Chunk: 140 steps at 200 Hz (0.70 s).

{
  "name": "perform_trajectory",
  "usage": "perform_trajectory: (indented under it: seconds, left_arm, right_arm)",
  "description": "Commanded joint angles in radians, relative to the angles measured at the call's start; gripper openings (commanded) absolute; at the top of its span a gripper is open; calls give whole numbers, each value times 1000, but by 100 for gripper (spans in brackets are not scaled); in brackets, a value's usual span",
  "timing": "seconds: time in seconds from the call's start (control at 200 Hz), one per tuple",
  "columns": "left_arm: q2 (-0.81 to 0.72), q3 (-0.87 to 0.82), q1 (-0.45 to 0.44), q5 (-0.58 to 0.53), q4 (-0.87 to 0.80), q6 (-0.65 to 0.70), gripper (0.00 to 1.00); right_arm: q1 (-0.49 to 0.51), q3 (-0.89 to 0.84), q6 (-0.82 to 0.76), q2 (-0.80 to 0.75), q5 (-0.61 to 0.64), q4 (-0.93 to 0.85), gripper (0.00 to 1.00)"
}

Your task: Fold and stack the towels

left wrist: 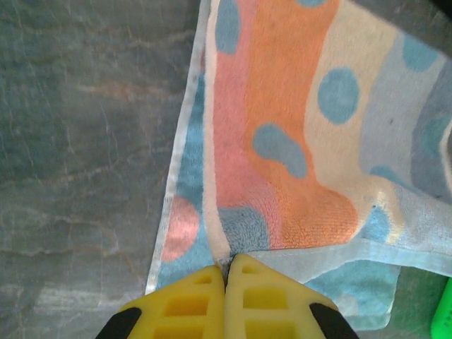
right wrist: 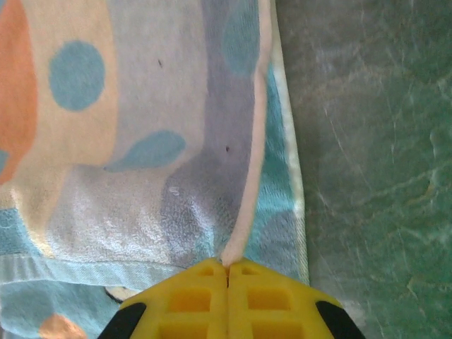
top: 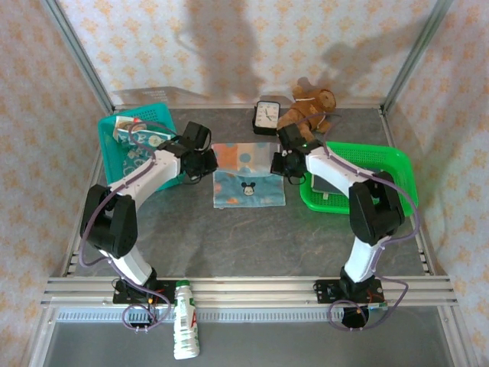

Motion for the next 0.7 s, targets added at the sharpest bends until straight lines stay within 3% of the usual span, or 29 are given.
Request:
perform_trajectory:
  seconds: [0.0, 0.46, 0.696]
  left_arm:
    - [-57, -46, -20, -2, 26, -37, 0]
    - [-180, -121, -62, -20, -30, -61, 0]
    - [-157, -198, -90, -3, 14, -82, 0]
  right_arm:
    - [5, -35, 14, -63, 22, -9, 2]
    - [29, -112, 18, -190, 40, -80, 3]
    - [45, -165, 23, -161, 34, -55, 4]
